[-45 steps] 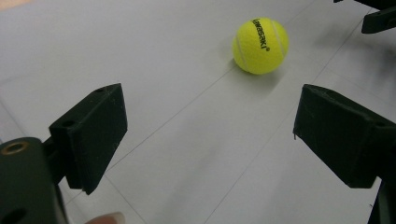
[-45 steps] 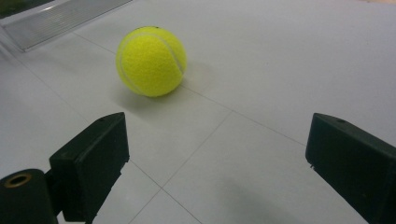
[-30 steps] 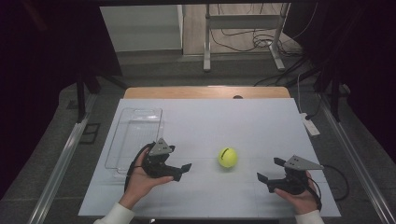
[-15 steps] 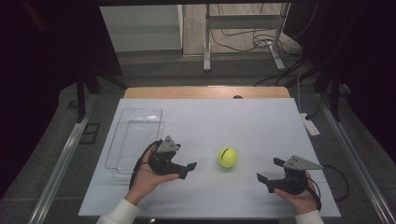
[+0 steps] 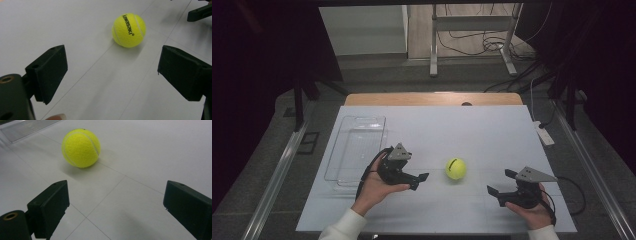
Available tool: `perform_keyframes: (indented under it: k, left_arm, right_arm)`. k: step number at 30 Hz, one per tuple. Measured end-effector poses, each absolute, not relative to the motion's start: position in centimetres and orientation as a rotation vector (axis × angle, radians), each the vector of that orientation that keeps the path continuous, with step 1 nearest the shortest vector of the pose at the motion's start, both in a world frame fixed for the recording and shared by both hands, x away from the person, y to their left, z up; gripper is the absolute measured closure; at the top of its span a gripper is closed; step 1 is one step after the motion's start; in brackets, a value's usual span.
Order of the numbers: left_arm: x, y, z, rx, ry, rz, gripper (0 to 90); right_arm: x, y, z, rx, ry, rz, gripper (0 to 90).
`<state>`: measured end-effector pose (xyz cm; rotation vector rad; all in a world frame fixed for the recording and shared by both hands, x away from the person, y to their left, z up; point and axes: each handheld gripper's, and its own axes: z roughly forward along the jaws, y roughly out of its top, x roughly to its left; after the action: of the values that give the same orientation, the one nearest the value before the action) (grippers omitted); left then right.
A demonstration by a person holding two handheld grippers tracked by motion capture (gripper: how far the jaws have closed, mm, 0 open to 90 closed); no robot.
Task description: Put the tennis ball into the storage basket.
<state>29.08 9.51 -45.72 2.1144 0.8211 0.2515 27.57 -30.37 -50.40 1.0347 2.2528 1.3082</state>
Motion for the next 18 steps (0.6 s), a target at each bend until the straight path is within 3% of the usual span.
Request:
perform_keyframes:
  k: [18]
  left_arm:
    - [30.1,7.6,-45.4,2.150,0.786,0.227,9.1]
  right_arm:
    - [27.6,-30.4,-50.5,1.036,2.255,1.302,6.8]
